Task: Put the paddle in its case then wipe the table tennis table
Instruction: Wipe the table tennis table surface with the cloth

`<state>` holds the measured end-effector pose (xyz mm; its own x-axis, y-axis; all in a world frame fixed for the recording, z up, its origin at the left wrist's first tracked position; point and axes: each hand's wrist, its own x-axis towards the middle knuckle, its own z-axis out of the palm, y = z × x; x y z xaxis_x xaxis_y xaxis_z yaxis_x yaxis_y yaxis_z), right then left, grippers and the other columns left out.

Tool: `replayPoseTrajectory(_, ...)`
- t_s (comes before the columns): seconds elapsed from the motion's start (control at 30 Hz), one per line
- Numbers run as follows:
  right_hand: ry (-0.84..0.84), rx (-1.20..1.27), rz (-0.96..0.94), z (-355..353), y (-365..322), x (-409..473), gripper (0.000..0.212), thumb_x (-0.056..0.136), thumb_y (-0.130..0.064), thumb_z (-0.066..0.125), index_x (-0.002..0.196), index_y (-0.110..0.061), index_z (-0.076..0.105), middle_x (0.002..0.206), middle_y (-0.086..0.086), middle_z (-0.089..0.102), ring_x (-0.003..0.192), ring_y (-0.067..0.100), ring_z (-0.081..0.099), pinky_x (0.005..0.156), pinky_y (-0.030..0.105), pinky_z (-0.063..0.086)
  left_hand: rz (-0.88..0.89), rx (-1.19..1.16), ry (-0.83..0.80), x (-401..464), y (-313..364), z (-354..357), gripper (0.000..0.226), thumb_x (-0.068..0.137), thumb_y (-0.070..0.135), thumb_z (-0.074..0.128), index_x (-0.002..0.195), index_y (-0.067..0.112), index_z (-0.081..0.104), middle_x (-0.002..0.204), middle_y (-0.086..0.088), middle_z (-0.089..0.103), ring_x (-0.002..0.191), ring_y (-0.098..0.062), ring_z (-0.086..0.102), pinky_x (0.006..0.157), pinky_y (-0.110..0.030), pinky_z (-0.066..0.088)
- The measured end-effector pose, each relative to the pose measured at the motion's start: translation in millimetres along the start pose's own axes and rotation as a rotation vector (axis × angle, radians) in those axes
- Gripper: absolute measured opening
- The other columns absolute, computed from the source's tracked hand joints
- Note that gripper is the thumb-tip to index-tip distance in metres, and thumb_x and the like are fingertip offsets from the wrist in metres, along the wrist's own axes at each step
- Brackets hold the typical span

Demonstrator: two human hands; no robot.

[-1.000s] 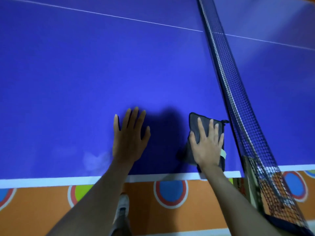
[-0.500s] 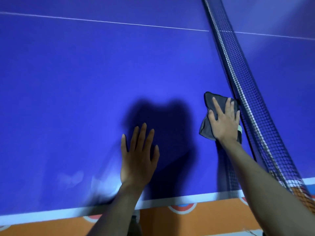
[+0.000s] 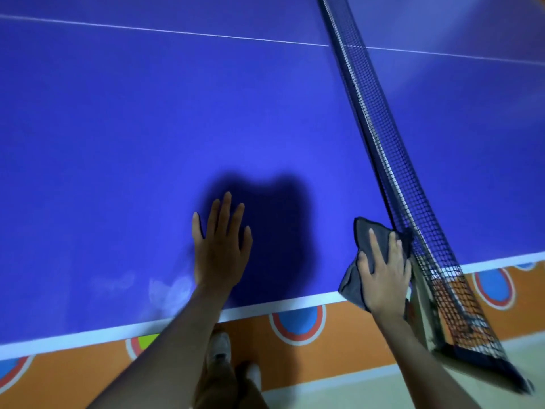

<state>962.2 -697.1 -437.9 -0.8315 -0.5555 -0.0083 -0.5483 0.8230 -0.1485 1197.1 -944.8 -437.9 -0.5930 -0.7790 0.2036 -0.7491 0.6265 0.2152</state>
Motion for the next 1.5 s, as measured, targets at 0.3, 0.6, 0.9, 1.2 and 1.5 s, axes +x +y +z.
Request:
replayPoseTrajectory(0.3,-0.012,-0.042,0.029,3.0,-4.3,-13.7,0.063,0.102,-0.059,0.026,0.163,-0.045,0.023,0.175,0.004,0.013,0.161,0.025,0.009,0.128,0.056,0.012,-0.021,0.094,-0.1,1.7,7.5,-10.0,0.059,0.106,0.04,0.027,0.163,0.024,0.024,0.172,-0.006,0.01,0.156,-0.026,0.022,0.123,-0.06,0.015)
replayPoseTrajectory(0.6,0.0,-0.056,-0.046,8.5,-37.9,71.3,0.065,0.1,-0.065,0.02,0.163,-0.047,0.019,0.175,0.003,0.011,0.162,0.024,0.006,0.128,0.055,0.01,-0.037,0.01,-0.105,3.0,13.7,-9.6,0.055,0.105,0.039,0.034,0.158,0.023,0.038,0.17,-0.001,0.02,0.157,-0.024,0.021,0.124,-0.06,0.014)
replayPoseTrajectory(0.9,0.036,0.011,-0.115,13.9,-54.9,122.2,0.069,0.095,-0.06,0.022,0.163,-0.047,0.02,0.174,0.005,0.017,0.161,0.026,0.011,0.127,0.056,0.012,-0.051,0.03,-0.101,2.8,11.3,-6.5,0.053,0.106,0.044,0.033,0.154,0.024,0.041,0.169,0.0,0.024,0.156,-0.023,0.022,0.124,-0.058,0.014)
replayPoseTrajectory(1.2,0.081,-0.028,-0.097,19.5,-60.3,62.6,0.063,0.103,-0.059,0.02,0.164,-0.043,0.021,0.174,0.006,0.017,0.161,0.027,0.013,0.129,0.052,0.007,-0.02,-0.021,0.017,1.3,6.5,0.1,0.059,0.104,0.044,0.039,0.156,0.018,0.039,0.166,-0.004,0.032,0.156,-0.021,0.025,0.124,-0.062,0.014)
replayPoseTrajectory(1.5,0.111,-0.051,0.0,28.2,-111.4,-25.4,0.064,0.103,-0.06,0.024,0.162,-0.039,0.03,0.172,0.007,0.024,0.159,0.029,0.02,0.127,0.055,0.015,-0.024,-0.449,0.16,4.4,-24.5,-10.4,0.041,0.101,0.035,0.044,0.134,0.018,0.062,0.159,-0.005,0.045,0.154,-0.025,0.029,0.125,-0.057,0.016)
